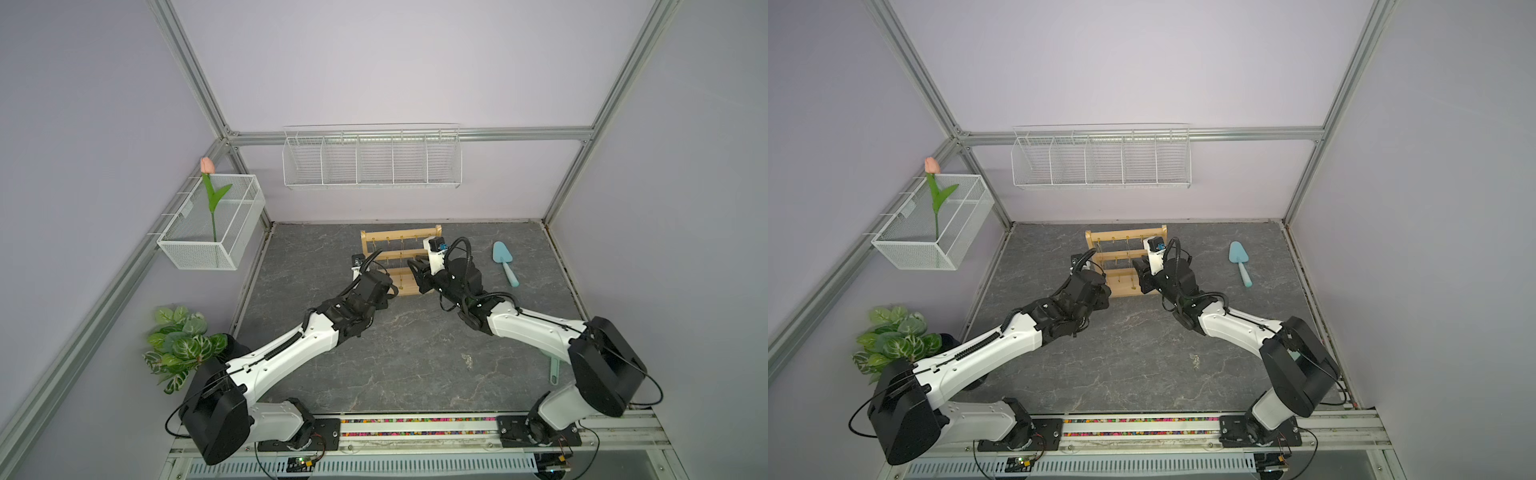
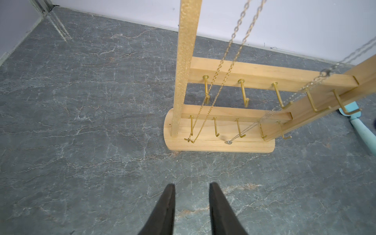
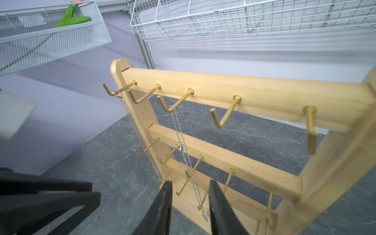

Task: Hang the necklace on the jewelry display stand
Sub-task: Hang the necklace on the stand.

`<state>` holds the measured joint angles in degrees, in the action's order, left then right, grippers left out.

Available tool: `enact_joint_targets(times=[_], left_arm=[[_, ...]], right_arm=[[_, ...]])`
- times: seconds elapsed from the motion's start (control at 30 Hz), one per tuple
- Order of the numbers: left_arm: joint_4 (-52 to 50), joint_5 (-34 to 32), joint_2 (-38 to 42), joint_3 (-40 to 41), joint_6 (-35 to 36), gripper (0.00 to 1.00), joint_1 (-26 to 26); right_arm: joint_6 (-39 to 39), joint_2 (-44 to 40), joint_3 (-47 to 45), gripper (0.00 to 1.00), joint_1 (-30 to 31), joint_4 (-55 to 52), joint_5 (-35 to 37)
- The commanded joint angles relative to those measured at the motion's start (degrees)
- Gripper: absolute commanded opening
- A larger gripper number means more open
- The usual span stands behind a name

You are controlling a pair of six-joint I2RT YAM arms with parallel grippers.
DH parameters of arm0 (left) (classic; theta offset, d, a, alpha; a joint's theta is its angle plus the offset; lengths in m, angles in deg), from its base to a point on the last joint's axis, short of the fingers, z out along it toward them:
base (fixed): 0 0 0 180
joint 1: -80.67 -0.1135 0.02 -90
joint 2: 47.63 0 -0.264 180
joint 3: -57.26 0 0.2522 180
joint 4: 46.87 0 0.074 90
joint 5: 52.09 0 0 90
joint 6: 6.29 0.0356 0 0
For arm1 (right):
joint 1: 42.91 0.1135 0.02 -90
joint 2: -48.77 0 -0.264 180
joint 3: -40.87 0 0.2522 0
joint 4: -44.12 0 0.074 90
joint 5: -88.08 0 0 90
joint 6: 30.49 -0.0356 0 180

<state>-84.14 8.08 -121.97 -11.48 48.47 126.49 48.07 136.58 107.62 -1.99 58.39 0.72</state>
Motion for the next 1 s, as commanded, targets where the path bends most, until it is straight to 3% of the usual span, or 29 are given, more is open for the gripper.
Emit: enact_joint_targets(times=[0.0,0.13,0.3,0.67,0.97], left_arm=[[-3.3,1.0,2.5,-1.9,0.6,0.33,0.3],[-6.0,5.6,5.0,-0.9,2.0,0.34,0.3],[-7.7,14.0,7.1,1.9,0.9,0.34,0.4],[-4.0,21.0,4.5,8.6,-5.0,0.33,8.3],[-3.5,22.5,6.5,12.9,-7.6,0.33,9.1]], right_arm=[[-0.6,-3.4,3.1,0.37,-0.9,-15.9,-4.0],[-3.4,-7.1,4.6,0.39,-2.9,-31.9,-7.2],[-6.4,-14.1,0.3,0.39,-5.5,-46.9,-10.6],[-12.7,-19.8,-13.0,0.35,-8.3,-60.3,-13.3],[-15.8,-22.8,-18.3,0.33,-8.2,-64.8,-11.3]])
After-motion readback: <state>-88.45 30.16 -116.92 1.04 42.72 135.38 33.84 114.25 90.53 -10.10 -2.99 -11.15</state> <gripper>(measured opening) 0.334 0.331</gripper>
